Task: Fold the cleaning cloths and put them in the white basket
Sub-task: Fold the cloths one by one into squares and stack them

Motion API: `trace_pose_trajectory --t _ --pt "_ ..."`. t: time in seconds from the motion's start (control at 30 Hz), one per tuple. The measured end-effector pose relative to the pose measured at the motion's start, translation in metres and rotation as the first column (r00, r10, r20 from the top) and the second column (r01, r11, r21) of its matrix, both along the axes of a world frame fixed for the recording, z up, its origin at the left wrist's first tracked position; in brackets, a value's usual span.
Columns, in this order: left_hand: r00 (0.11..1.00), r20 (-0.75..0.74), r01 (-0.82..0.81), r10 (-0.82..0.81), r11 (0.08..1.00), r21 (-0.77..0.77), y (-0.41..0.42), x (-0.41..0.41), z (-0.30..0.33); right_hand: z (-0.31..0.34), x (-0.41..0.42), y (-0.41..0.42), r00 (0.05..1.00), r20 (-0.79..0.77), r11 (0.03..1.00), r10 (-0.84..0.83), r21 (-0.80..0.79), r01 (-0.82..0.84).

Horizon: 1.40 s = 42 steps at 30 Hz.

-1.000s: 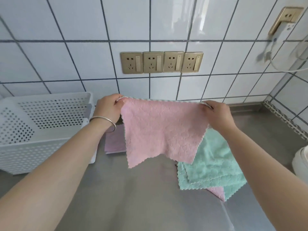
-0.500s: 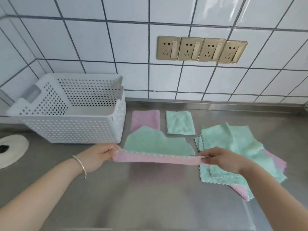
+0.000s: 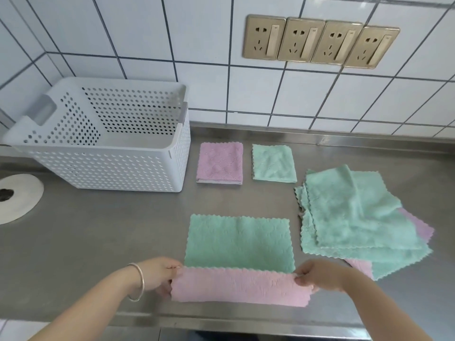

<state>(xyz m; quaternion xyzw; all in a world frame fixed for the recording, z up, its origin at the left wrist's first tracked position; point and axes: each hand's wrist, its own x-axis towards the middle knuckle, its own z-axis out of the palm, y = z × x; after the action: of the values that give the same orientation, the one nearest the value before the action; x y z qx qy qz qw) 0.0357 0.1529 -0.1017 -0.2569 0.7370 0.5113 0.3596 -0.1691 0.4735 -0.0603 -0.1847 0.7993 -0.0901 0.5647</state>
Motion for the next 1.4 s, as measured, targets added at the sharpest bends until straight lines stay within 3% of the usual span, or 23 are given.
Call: trace_pose_trajectory --t 0.1,0.2,0.27,0.4,0.53,1.0,1.13,1.2,1.27,1.33,1.4 --pt "0.987 -0.024 -0.159 0.159 0.987 -0.005 0.000 -0.017 0.008 -0.008 -0.011 -0.003 0.967 0.035 0.954 -0.253 -0.155 0.255" --pt "0.932 -0.190 -0.326 0.308 0.942 -0.073 0.000 -0.038 0.010 -0.024 -0.016 -0.011 0.740 0.244 0.672 -0.628 -0.310 0.672" --pt "0.906 -0.300 -0.357 0.299 0.919 -0.165 -0.002 -0.050 0.006 -0.036 -0.017 -0.021 0.633 0.222 0.537 -0.742 -0.369 0.759" --pt "0.887 -0.351 -0.422 0.302 0.838 -0.346 -0.004 -0.072 -0.005 -0.047 -0.018 -0.044 0.637 -0.153 0.633 -0.756 -0.419 0.650" --pt "0.929 -0.282 -0.355 0.240 0.797 -0.489 -0.003 -0.088 -0.016 -0.053 -0.024 -0.057 0.664 -0.279 0.708 -0.694 -0.429 0.560" --pt "0.967 -0.207 -0.250 0.149 0.719 -0.648 -0.015 -0.105 -0.039 -0.063 -0.036 -0.071 0.583 -0.414 0.715 -0.699 -0.371 0.593" --pt "0.925 -0.318 -0.377 0.206 0.599 -0.707 -0.008 -0.096 -0.036 -0.055 -0.027 -0.065 0.526 -0.413 0.668 -0.743 -0.412 0.620" --pt "0.907 -0.413 -0.390 0.080 0.526 -0.755 0.004 -0.092 -0.040 -0.051 -0.018 -0.056 0.515 -0.430 0.670 -0.742 -0.449 0.590" --pt "0.865 -0.466 -0.330 -0.188 0.487 -0.809 0.026 -0.089 -0.041 -0.049 -0.006 -0.046 0.505 -0.440 0.669 -0.743 -0.453 0.590" --pt "0.762 -0.428 -0.177 -0.486 0.481 -0.859 0.051 -0.088 -0.044 -0.049 0.010 -0.038 0.512 -0.431 0.668 -0.743 -0.428 0.609" --pt "0.650 -0.341 -0.026 -0.679 0.429 -0.903 0.072 -0.090 -0.051 -0.052 0.024 -0.034 0.523 -0.400 0.657 -0.752 -0.398 0.640"
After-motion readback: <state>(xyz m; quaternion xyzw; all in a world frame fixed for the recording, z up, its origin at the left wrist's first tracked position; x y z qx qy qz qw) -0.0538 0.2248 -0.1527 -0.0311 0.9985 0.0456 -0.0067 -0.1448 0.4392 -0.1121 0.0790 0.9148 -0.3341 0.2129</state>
